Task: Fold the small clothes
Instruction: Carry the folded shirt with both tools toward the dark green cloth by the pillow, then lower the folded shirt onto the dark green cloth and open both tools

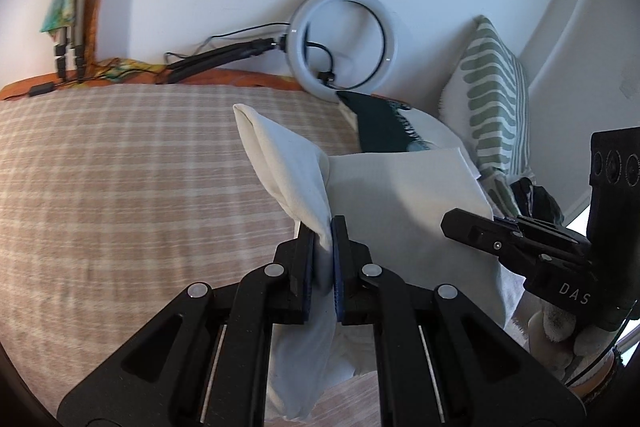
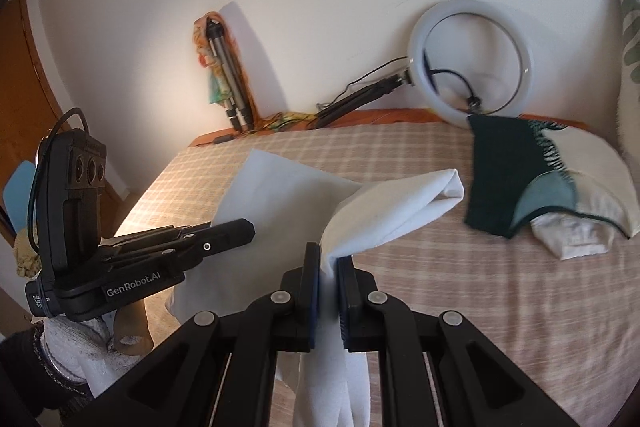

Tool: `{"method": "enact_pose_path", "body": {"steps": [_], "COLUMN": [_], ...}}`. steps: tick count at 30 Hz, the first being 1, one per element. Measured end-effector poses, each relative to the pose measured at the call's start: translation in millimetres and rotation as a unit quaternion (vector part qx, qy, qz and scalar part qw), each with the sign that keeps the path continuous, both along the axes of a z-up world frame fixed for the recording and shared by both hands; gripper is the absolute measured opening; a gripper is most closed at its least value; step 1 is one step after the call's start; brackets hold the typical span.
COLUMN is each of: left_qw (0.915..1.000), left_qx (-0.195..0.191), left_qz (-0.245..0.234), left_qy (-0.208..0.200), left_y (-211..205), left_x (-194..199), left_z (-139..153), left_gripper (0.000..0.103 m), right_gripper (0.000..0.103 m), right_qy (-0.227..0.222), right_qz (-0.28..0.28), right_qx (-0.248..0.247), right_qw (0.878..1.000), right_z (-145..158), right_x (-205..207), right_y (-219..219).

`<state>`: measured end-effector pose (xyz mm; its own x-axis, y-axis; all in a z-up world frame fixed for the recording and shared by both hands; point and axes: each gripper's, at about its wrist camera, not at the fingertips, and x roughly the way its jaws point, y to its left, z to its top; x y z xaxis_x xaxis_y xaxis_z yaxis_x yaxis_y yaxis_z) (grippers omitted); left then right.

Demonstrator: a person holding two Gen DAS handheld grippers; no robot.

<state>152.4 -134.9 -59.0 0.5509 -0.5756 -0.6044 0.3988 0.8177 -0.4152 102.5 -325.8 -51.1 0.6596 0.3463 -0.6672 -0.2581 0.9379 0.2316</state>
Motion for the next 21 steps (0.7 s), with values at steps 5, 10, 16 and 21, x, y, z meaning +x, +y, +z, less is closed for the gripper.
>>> {"method": "enact_pose_path", "body": {"steps": [5,10,16,21], "left_qw": [0.9999,0.9995,0.9987,0.9977], "left_qx": [-0.004,-0.005,-0.010,-0.014], "left_qz": [-0.015,-0.030,-0.044,-0.051], "left_qy": [-0.004,-0.010,-0.024,-0.041], "left_y": [-36,-73,-123,-164], "left_x": [6,15,36,58], "left_z": [3,7,15,26], "left_gripper": [0.006,0.006,0.006,0.006], "right_gripper": [0.005,0.005,0.005,0.005], "right_qy": [-0.005,-0.009,-0.023,-0.036], "right_qz": [-0.016,-0.037,-0.057,-0.078], "right_qx": [-0.004,-0.015,-0.051,-0.081], "right_qw": [1.000,0.999,0.997,0.993], "right_z": [5,8,20,28], "right_x": [0,4,16,35], "right_y": [-33,-72,-114,-151]}}
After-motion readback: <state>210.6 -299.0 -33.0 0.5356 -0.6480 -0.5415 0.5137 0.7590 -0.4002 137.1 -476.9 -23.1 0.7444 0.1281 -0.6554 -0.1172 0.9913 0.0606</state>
